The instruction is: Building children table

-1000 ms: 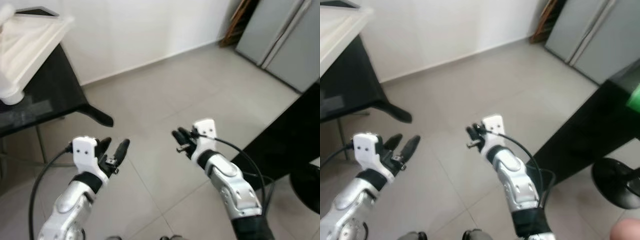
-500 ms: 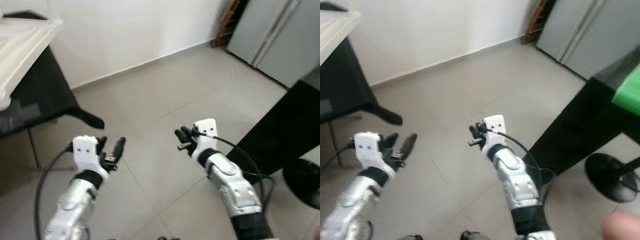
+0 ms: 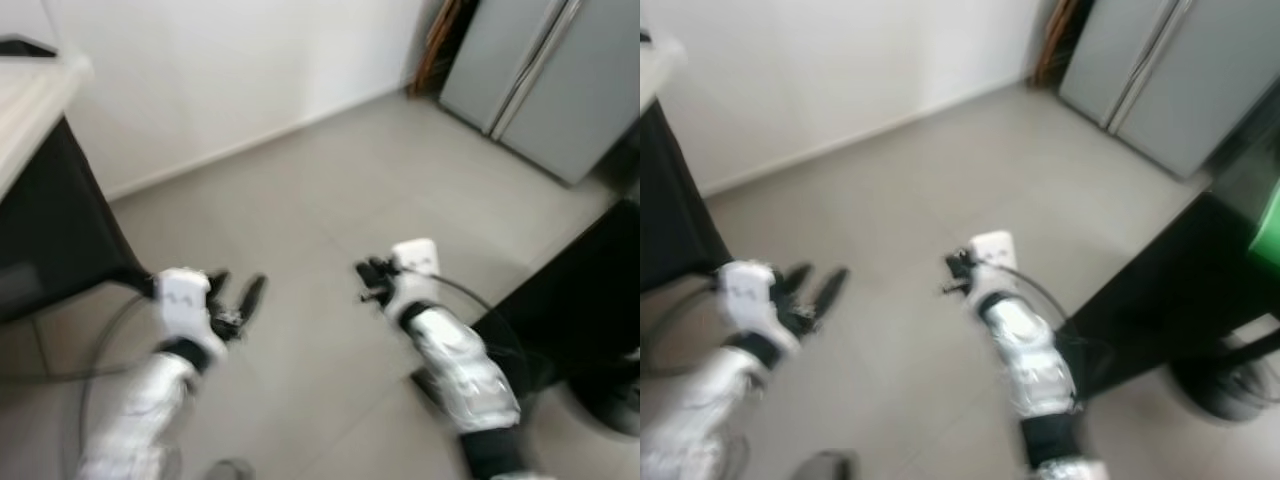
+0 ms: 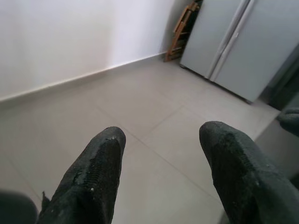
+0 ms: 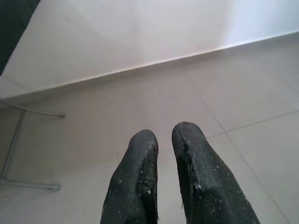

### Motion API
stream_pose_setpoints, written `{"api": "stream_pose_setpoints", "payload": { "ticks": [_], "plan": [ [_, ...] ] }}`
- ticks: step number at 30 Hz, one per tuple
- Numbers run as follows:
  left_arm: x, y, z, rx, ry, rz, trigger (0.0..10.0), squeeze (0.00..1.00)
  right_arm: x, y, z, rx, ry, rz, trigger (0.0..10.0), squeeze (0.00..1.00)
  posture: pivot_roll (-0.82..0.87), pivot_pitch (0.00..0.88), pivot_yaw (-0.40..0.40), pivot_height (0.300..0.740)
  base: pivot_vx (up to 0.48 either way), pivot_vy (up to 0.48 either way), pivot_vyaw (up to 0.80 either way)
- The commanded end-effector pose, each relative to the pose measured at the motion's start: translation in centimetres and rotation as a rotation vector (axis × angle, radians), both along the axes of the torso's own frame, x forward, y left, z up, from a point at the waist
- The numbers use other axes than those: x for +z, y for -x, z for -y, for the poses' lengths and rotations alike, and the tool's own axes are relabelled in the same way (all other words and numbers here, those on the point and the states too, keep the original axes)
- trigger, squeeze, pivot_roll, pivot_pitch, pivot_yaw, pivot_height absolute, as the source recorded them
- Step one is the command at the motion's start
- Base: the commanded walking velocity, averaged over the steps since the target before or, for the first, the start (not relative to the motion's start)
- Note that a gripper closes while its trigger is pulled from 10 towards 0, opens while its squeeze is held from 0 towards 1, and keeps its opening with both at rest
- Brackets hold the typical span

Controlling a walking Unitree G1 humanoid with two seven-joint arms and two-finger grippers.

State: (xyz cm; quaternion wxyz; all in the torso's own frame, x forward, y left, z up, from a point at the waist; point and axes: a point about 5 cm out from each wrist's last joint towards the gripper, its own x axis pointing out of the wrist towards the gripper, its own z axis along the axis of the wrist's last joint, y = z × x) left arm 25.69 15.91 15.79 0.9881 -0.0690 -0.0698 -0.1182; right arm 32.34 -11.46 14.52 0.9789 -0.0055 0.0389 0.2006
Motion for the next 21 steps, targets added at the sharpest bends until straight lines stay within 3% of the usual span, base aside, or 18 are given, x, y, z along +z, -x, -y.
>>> {"api": "stream_pose_setpoints", "payload": {
  "ticks": [1,16,21],
  "plan": [
    [-0.32,0.18,0.56,-0.026,0.002,-0.010,10.0,0.00,-0.55,0.17,1.08,-0.030,0.008,-0.018,10.0,0.00,0.00,0.224,-0.126,0.740,0.352,0.000,0.00],
    [0.01,0.04,0.45,-0.023,0.001,0.009,10.0,0.00,-0.39,0.21,0.57,0.031,-0.016,-0.001,10.0,0.00,0.00,0.218,-0.124,0.740,0.357,0.000,0.00],
    [0.26,-0.05,0.42,-0.024,-0.002,0.017,10.0,0.00,-0.29,0.23,0.52,0.042,-0.029,0.003,10.0,0.00,0.00,0.217,-0.123,0.740,0.355,0.000,0.80]
  ]
}}
